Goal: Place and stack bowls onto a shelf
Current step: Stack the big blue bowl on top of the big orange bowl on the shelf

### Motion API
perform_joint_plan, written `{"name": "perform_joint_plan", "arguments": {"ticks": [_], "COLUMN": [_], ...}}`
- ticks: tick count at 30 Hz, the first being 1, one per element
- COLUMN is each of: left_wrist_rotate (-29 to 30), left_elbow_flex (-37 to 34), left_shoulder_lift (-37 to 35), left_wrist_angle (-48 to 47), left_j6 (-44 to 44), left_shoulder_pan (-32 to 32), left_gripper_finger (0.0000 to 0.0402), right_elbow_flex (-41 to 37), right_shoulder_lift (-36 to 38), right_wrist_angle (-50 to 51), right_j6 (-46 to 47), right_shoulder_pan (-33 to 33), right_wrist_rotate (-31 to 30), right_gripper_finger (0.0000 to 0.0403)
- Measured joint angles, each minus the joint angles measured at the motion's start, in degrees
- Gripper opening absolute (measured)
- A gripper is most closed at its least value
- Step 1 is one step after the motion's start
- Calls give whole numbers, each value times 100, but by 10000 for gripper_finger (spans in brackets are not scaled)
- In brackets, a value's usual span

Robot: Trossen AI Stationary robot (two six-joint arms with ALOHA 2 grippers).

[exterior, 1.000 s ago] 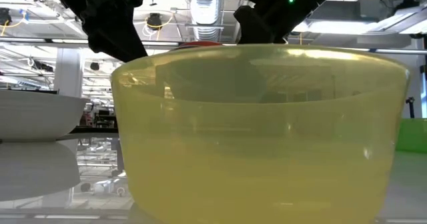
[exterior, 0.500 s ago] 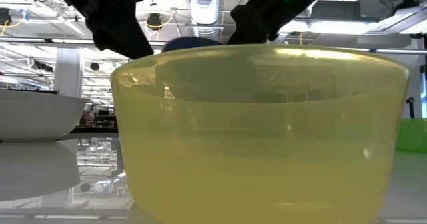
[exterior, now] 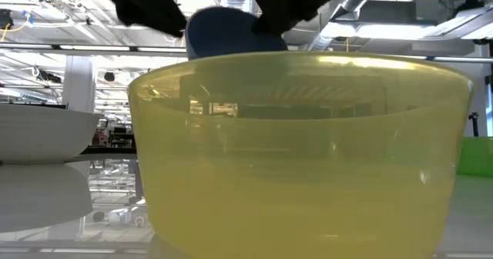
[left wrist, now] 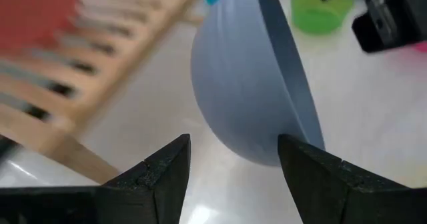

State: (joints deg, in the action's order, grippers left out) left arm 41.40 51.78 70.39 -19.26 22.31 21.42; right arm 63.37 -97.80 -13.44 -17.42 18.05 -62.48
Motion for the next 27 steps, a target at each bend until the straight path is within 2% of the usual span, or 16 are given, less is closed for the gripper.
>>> {"name": "perform_joint_plan", "arguments": {"ticks": [5, 13, 22, 27], "left_wrist_rotate": [471, 938, 1184, 1595], "left_elbow_flex": [298, 515, 608, 608], "left_shoulder_lift": [-2, -3, -2, -2], "left_wrist_angle": [36, 121, 397, 409], "left_j6": [-655, -968, -1218, -1185], "left_shoulder_pan": [55, 137, 198, 196], "left_gripper_finger": [214, 214, 214, 214], "right_elbow_flex": [7, 12, 169, 372], "right_shoulder_lift": [6, 4, 2, 2], "right_wrist_angle": [-766, -1630, -1580, -1586], "right_j6": [-706, -1380, -1564, -1746], "right_shoulder_pan": [38, -117, -191, -210], "right_wrist_rotate": [-443, -1009, -1145, -1147], "right_gripper_finger": [30, 30, 31, 31]}}
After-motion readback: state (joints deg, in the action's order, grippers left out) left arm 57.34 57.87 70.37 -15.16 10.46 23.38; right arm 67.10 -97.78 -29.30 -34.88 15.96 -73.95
